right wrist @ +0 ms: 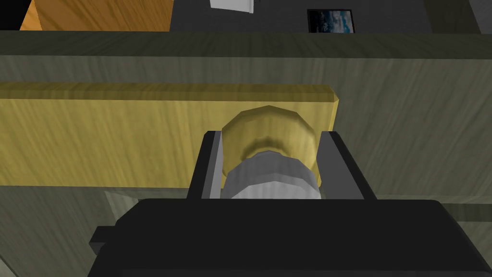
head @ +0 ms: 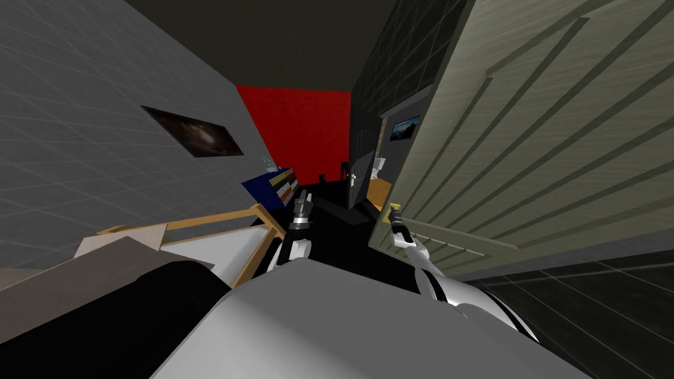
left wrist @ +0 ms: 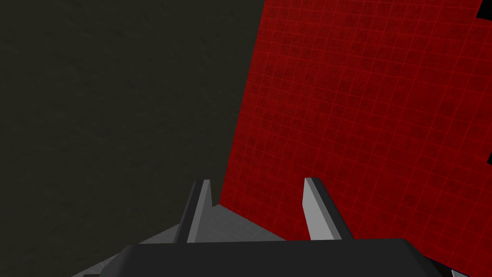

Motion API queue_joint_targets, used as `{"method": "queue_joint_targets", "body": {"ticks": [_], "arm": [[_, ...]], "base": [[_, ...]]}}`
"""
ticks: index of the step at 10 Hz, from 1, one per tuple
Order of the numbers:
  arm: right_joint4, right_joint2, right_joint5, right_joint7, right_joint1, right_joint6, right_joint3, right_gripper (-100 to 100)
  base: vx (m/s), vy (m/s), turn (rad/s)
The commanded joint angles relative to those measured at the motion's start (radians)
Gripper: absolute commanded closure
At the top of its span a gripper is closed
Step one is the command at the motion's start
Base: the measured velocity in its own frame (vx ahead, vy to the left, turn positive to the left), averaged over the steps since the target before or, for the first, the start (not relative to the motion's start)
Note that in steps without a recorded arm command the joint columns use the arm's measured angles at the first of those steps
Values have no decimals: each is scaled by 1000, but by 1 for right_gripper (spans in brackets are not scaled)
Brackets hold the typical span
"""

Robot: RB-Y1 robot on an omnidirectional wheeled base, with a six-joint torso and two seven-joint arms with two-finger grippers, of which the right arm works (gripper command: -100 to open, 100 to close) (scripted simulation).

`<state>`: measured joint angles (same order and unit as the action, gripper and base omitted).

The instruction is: Pull the door open

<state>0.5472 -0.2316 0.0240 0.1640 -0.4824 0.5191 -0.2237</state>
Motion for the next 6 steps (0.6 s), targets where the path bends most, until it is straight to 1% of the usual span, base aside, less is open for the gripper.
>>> {"method": "queue_joint_targets", "body": {"ticks": [1,2,6], "arm": [[0,0,0,0,0,0,0,100],[-1,1,6,11,2,0,14,100],[2,-5,16,37,3,5,40,100]], "base": [[-73,-9,36],[-121,-38,83],[-171,-66,81]]}}
